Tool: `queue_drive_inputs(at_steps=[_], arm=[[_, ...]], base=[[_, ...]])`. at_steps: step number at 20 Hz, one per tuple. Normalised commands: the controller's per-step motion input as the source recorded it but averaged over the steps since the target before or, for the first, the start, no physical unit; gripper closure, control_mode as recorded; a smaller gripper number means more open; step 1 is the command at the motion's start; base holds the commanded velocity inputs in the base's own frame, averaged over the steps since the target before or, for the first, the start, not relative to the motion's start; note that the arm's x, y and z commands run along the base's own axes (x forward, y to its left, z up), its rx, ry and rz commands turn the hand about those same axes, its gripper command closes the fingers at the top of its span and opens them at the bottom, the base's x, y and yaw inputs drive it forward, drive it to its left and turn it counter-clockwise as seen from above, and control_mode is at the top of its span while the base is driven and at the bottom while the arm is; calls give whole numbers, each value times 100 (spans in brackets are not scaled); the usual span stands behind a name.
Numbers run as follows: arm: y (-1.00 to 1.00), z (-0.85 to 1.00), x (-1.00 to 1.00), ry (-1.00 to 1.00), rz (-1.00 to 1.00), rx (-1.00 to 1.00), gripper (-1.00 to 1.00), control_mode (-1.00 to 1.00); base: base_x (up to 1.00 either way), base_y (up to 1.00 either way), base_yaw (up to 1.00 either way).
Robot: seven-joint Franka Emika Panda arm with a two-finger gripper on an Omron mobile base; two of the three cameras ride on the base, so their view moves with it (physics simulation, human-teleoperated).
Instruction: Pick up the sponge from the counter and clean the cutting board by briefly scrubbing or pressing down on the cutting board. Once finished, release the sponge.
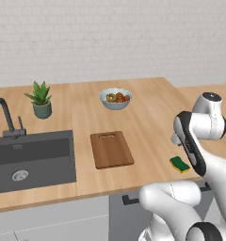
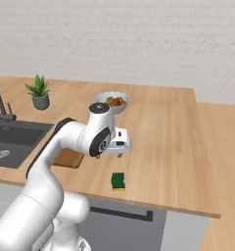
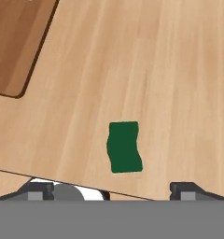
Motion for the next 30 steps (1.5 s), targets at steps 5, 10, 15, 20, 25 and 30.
queue_drive_inputs(at_steps=[5,10,15,20,25,30], arm=[[-3,-53,2,2,-5,0,-100,-100],[-14,-49,2,4,-1,0,-100,-100],[-14,-32,10,4,0,0,-100,-100],[-1,-21,26,4,0,0,-100,-100],[-1,-24,29,6,0,0,-100,-100],[-11,-26,10,3,0,0,-100,-100]], base=[[0,0,0],[0,0,0],[0,0,0],[0,0,0],[0,0,0],[0,0,0]])
